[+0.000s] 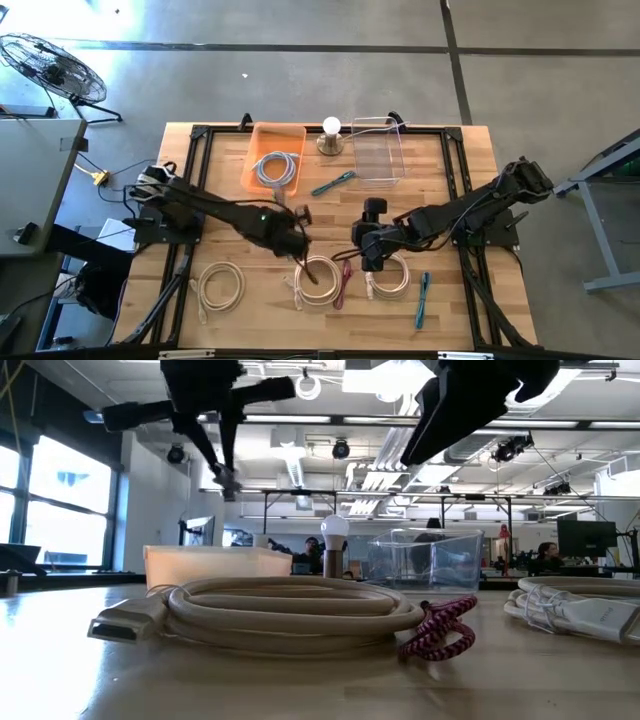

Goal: Pick & Place USB Port
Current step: Put the white charger cable into the transparent bin

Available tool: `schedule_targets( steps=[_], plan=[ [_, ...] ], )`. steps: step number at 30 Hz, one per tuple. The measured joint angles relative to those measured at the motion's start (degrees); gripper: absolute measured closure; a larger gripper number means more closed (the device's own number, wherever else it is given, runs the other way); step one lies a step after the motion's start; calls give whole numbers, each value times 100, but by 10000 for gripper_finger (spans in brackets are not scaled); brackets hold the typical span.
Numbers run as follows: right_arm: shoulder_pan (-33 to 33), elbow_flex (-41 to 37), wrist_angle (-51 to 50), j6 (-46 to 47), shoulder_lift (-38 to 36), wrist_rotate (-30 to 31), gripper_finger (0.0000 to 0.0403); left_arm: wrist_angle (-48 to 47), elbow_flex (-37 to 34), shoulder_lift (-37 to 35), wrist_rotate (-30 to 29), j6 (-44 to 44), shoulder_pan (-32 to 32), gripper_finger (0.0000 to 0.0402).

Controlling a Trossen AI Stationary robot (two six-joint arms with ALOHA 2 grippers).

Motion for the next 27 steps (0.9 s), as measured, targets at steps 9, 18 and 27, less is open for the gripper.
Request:
schedule_targets(
  steps=[9, 18, 27],
  plan=[
    [0, 2, -83, -171, 0, 168, 178, -2, 97, -352, -418, 387, 825, 394],
    [130, 7, -252, -177, 0, 719, 178, 3035, 97, -681, 713, 2372, 1733, 394],
    [845, 7, -897, 191, -259, 2929, 178, 4644, 99, -874, 2848, 1280, 2614, 394]
  ],
)
